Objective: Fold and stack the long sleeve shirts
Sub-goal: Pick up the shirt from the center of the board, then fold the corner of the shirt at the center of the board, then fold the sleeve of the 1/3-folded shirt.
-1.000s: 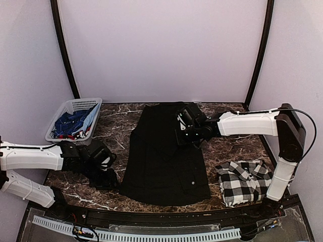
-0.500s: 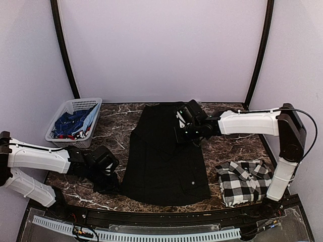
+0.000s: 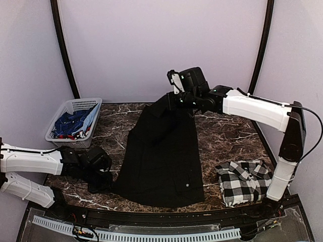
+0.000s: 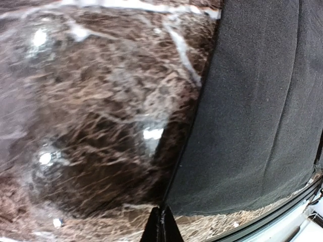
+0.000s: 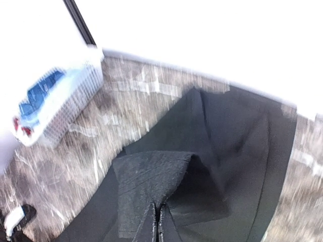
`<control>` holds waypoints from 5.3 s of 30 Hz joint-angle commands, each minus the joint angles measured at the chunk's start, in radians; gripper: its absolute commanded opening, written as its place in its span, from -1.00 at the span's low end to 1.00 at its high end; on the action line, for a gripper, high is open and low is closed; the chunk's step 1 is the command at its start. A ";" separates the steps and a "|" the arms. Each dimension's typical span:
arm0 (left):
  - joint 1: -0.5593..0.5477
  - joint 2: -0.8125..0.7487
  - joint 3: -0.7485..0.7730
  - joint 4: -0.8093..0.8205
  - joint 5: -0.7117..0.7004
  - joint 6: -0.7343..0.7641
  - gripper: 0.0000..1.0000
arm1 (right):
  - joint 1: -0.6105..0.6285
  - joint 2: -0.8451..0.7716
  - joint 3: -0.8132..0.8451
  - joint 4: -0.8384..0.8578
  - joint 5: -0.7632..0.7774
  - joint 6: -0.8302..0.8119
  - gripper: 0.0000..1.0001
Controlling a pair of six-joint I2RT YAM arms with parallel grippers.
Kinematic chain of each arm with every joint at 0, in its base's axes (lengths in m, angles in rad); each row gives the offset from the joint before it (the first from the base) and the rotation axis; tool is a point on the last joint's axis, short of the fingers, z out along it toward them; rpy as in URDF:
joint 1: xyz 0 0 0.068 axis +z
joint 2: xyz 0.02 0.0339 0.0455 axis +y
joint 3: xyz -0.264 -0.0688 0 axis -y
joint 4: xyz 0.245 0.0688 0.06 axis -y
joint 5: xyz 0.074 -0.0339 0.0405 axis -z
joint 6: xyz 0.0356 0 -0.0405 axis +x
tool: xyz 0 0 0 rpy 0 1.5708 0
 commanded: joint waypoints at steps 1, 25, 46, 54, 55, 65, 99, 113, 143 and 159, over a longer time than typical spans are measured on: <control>-0.002 -0.066 -0.014 -0.179 -0.067 -0.028 -1.00 | -0.022 0.064 0.171 0.081 0.041 -0.133 -1.00; -0.120 0.278 0.508 -0.150 0.140 0.503 -1.00 | -0.186 0.130 0.375 0.495 -0.084 -0.366 -1.00; -0.201 0.515 0.650 -0.098 0.335 0.634 -1.00 | -0.310 -0.021 0.194 0.511 -0.135 -0.332 -1.00; -0.200 0.531 0.632 -0.078 0.362 0.634 -1.00 | -0.310 -0.069 0.102 0.518 -0.200 -0.301 -1.00; -0.200 0.534 0.631 -0.077 0.367 0.635 -1.00 | -0.310 -0.075 0.091 0.517 -0.211 -0.300 -1.00; -0.201 0.566 0.612 -0.050 0.415 0.647 -1.00 | -0.311 -0.158 -0.037 0.530 -0.305 -0.293 -1.00; 0.188 0.273 0.517 0.122 0.452 0.517 -0.17 | -0.177 -0.156 -0.139 -0.035 -0.786 -0.296 -1.00; 0.281 0.316 0.477 0.079 0.336 0.501 -0.21 | 0.081 0.056 -0.110 -0.293 -0.673 -0.299 -1.00; 0.283 0.342 0.461 0.097 0.386 0.541 -0.18 | 0.220 0.154 0.332 -0.830 -0.343 -0.223 -0.99; 0.281 0.334 0.341 0.181 0.413 0.517 -0.03 | 0.195 -0.050 -0.214 -0.164 -0.306 0.102 0.15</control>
